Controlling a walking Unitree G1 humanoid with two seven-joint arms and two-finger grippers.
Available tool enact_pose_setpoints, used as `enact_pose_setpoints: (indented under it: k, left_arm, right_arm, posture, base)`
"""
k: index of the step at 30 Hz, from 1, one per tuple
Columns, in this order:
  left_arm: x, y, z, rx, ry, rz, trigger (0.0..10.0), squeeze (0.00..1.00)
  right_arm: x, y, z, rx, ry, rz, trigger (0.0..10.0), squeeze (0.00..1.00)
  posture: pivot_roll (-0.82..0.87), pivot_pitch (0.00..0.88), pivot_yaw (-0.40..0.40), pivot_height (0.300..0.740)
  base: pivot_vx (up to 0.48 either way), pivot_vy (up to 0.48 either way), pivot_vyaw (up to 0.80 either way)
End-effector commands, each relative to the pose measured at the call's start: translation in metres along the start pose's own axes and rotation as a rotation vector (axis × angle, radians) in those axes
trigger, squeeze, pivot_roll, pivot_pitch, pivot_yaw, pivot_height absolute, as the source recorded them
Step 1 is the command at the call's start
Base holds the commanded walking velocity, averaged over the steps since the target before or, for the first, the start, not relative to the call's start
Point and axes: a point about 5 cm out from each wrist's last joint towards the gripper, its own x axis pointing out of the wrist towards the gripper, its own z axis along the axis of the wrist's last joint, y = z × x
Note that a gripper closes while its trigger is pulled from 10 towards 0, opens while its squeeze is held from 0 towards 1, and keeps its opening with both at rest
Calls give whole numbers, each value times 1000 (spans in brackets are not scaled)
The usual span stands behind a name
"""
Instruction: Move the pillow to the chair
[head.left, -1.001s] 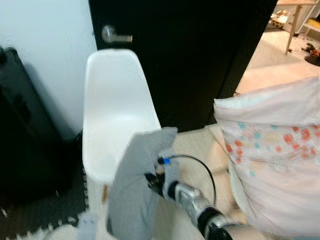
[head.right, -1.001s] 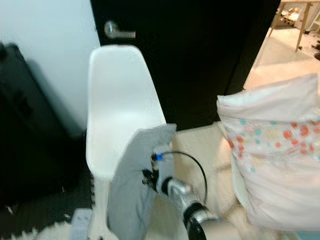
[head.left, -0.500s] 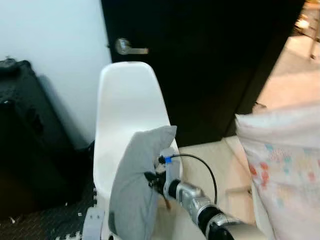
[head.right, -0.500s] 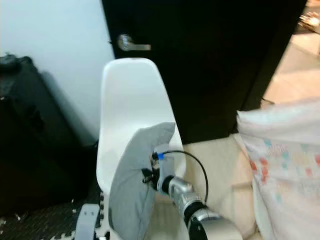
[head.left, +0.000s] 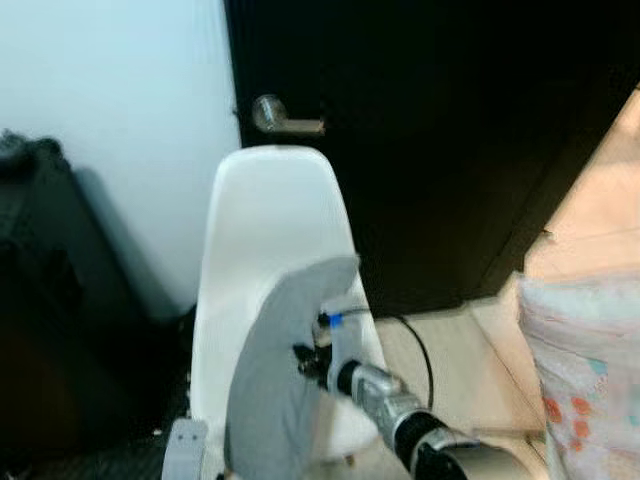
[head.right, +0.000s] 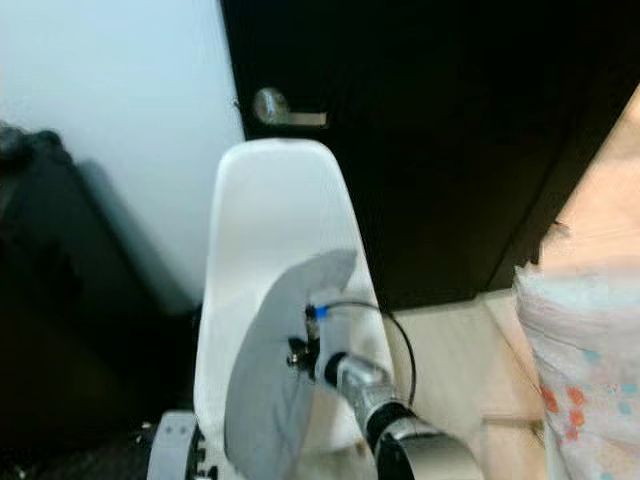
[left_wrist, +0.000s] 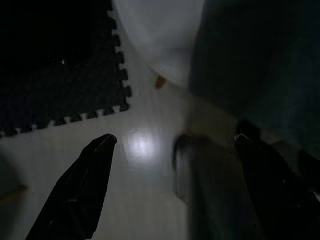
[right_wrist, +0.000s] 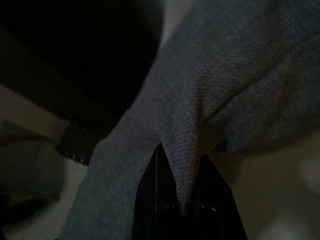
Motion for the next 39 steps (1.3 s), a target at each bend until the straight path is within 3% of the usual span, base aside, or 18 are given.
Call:
enact_pose_setpoints:
  k: [1, 11, 19, 39]
  left_arm:
    - [-2, 6, -6, 8, 23, 16, 10000, 0]
    - [-3, 8, -8, -19, 22, 45, 10000, 0]
    - [-3, 4, -10, -29, 30, 34, 10000, 0]
    - [-3, 5, -13, -59, 59, 52, 10000, 0]
  right_arm:
    - [16, 30, 13, 20, -53, 81, 10000, 0]
    - [15, 29, 3, 1, 33, 54, 10000, 0]
    - [11, 15, 1, -59, 56, -68, 10000, 0]
    - [13, 19, -1, -79, 68, -51, 10000, 0]
  posture:
    - [138, 50, -63, 740]
    - [148, 63, -71, 710]
    - [143, 69, -76, 705]
    - [145, 78, -83, 705]
  base:
    - [480, 0, 0]
    - [96, 0, 0]
    - [0, 0, 0]
    - [-14, 0, 0]
